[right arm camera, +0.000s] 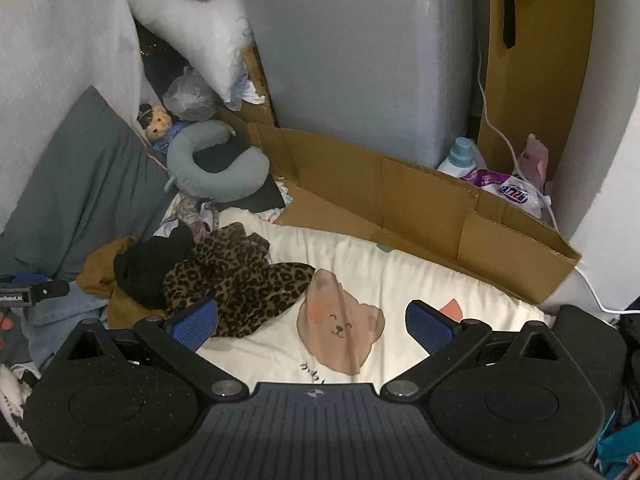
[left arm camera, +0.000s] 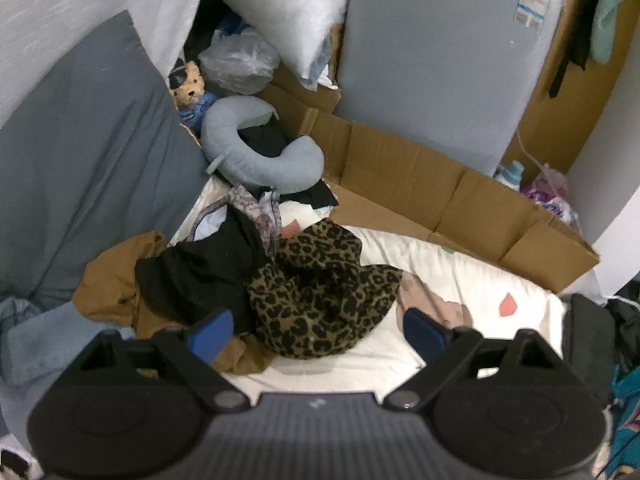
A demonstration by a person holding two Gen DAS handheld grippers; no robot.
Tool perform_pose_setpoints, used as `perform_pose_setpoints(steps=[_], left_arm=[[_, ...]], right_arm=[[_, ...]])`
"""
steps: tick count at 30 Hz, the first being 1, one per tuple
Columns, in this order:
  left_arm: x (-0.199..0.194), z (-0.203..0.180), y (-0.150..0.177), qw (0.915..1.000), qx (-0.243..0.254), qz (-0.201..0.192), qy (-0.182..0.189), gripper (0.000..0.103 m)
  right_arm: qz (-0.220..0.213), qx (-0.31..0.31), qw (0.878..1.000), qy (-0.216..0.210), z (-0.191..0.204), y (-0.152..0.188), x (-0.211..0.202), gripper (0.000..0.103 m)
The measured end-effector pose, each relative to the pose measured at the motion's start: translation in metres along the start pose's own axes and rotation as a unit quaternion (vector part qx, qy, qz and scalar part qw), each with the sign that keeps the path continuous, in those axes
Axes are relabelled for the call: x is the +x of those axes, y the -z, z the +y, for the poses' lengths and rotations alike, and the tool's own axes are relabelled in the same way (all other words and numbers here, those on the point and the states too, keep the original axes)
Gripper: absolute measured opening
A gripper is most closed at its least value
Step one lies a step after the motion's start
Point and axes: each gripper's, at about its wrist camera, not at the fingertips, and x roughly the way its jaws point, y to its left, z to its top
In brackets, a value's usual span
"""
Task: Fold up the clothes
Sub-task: 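Move both tools toward the leopard-print garment on the clothes pile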
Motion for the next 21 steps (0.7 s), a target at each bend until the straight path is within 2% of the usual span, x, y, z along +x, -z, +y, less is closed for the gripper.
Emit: perform_pose_setpoints(steps=[4, 13, 18, 21], left_arm=[[0.031, 0.001, -0.006, 1.0000, 0.001, 0.006, 0.002, 0.089], [0.097, 0.015, -0.002, 0.9993, -0.031, 0.015, 0.011, 0.089], [0.131, 0.022, 0.002, 0.9990, -0.041, 0.003, 0.014, 0.087], [0.156, 0.024, 0.009, 0.9988, -0.047, 0.004, 0.014, 0.081]], right_arm=[[0.004, -0.022, 1.000, -0.009, -0.005, 0.000, 0.032, 0.103], [0.024, -0.035, 0.998, -0.038, -0.019, 0.002, 0.111, 0.103], [0.023, -0.039, 0.996, -0.075, -0.025, 0.012, 0.156, 0.103], [0.023, -0.026, 0.995, -0.094, -0.026, 0.024, 0.187, 0.103]])
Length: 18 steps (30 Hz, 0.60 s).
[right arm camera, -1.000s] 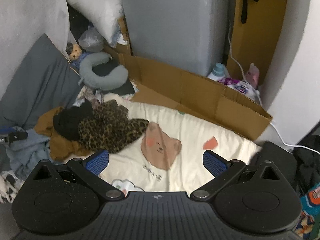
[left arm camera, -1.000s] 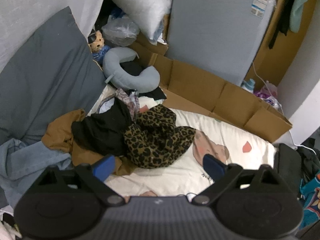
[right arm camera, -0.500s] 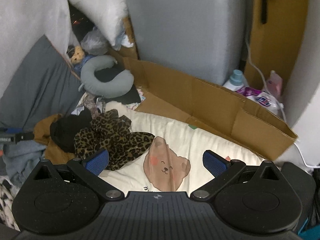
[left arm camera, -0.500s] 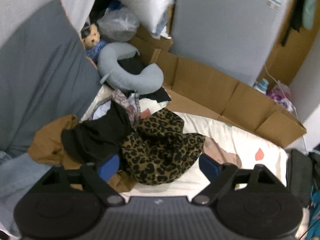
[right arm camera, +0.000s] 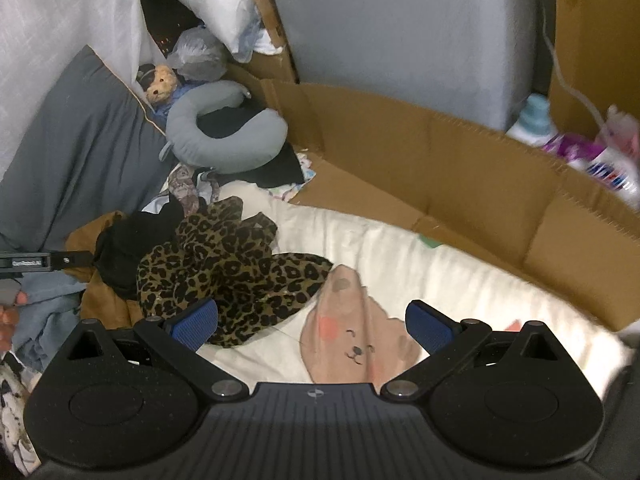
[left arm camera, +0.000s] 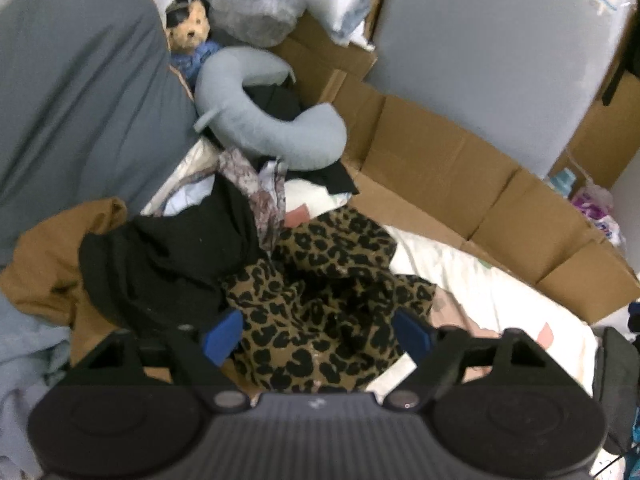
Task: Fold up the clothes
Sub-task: 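Move both tools toward the leopard-print garment on the clothes pile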
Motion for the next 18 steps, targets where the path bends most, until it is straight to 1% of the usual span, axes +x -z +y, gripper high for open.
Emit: perform_pose_setpoints(steps=[2, 6, 10, 14, 18], left_arm=[[0.015, 0.002, 0.004, 1.0000, 0.000, -0.002, -0.005, 0.081], [0.040, 0.009, 0.010, 0.9994, 0.003, -0.024, -0.027, 0.081], [0.070, 0.023, 0.016, 0.9994, -0.012, -0.016, -0.029, 0.081], [0.097, 0.037, 0.028, 0.9990, -0.025, -0.004, -0.037, 0.081], [0.113, 0.048, 0.040, 0.9987, -0.047, -0.003, -0.020, 0.081]], right_arm=[[0.002, 0.011, 1.000, -0.013, -0.002, 0.008, 0.019, 0.103], [0.005, 0.015, 0.999, -0.037, 0.001, 0.025, 0.054, 0.102], [0.004, -0.007, 0.998, -0.066, 0.011, 0.044, 0.084, 0.102], [0.007, -0.001, 0.996, -0.088, 0.018, 0.063, 0.113, 0.101], [0.017, 0.016, 0.995, -0.095, 0.022, 0.079, 0.140, 0.101]])
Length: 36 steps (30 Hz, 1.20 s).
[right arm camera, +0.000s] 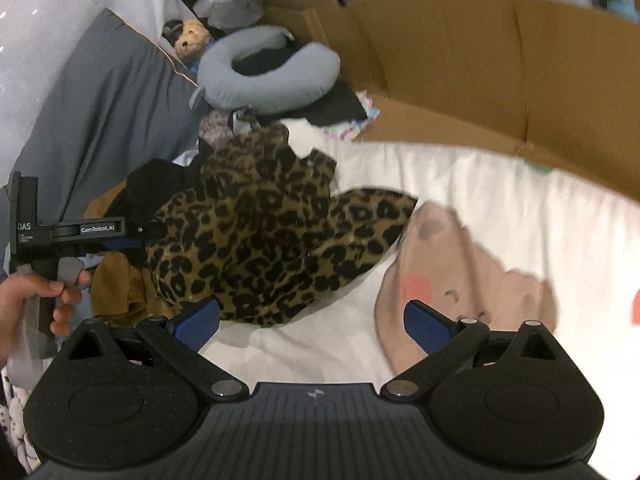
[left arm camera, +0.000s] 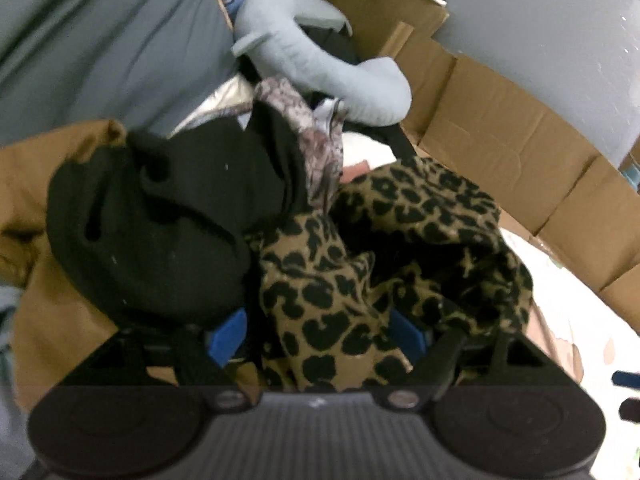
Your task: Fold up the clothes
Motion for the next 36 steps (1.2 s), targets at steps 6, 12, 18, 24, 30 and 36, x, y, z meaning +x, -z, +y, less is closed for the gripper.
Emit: perform_pose_setpoints(steps=[6, 12, 18, 24, 30, 36], left_arm=[[0.014, 0.011, 0.010, 0.9988, -0.034, -0.016, 0.030, 0.068], [0.008, 0.011, 0.021, 0.9959, -0.064, -0.034, 0.054, 0.016], [0.000, 0.003, 0.035, 0.9954, -0.048, -0.021, 0.081, 0.008], [-0.003, -0.003, 0.050, 0.9947, -0.035, 0.000, 0.097, 0.005], [-0.003, -0.008, 0.065, 0.9944, -0.014, 0.020, 0.103, 0.005], [-0.007, -0.007, 0.073, 0.9930, -0.013, 0.045, 0.108, 0.007]], right_arm=[[0.012, -0.027, 0.999, -0.018, 0.019, 0.005, 0.017, 0.100], [0.015, -0.039, 0.999, -0.030, 0.036, -0.012, 0.036, 0.100], [0.011, -0.038, 0.998, -0.042, 0.057, -0.028, 0.055, 0.100], [0.036, -0.003, 0.999, -0.034, 0.054, -0.033, 0.083, 0.073], [0.063, 0.009, 0.998, -0.022, 0.039, -0.023, 0.094, 0.000], [0.076, 0.006, 0.997, -0.008, 0.030, 0.003, 0.085, 0.000]])
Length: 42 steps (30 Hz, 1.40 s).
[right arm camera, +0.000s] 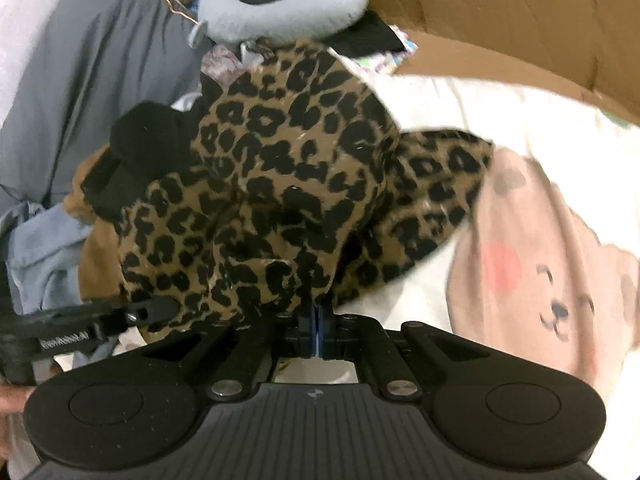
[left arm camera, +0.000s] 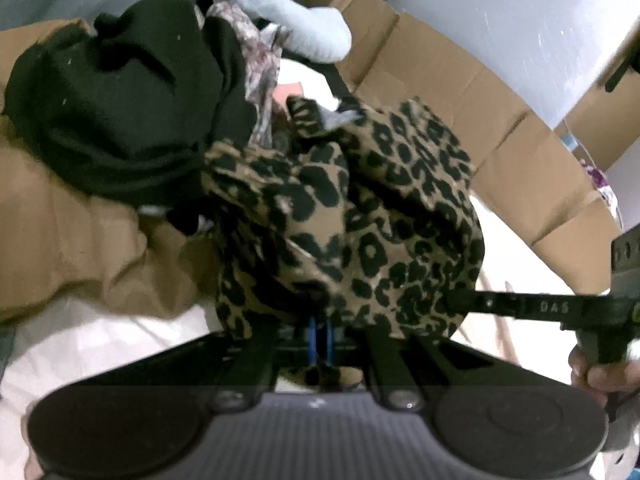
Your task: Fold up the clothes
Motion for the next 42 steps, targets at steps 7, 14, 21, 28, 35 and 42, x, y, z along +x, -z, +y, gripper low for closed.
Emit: perform_pose_setpoints(steps=[7, 14, 21, 28, 35, 42], left_arm=[[-0.019, 0.006, -0.002, 0.9998, -0.007, 0.007, -0.016, 0.029], [-0.043, 0.002, -0.021, 0.9990, -0.005, -0.035, -0.027, 0.042], [-0.043, -0.006, -0.046, 0.9971, 0.018, -0.067, -0.031, 0.060], [-0.037, -0.001, -0.058, 0.9959, 0.031, -0.068, -0.051, 0.060], [-0.010, 0.009, -0.075, 0.9967, 0.041, -0.045, -0.054, 0.060], [0.023, 0.010, -0.090, 0.9960, 0.071, -0.004, -0.054, 0.060]], right_arm=[[0.021, 0.035, 0.999, 0.010, -0.017, 0.039, -0.008, 0.000], [0.051, 0.057, 0.997, 0.000, -0.019, 0.071, -0.010, 0.000], [0.082, 0.059, 0.995, -0.004, -0.023, 0.090, -0.020, 0.003], [0.026, 0.040, 0.999, 0.012, -0.031, 0.073, -0.054, 0.048], [-0.037, 0.009, 0.999, 0.027, -0.036, 0.022, -0.061, 0.070], [-0.067, -0.058, 0.996, 0.034, -0.014, -0.030, -0.042, 0.070]])
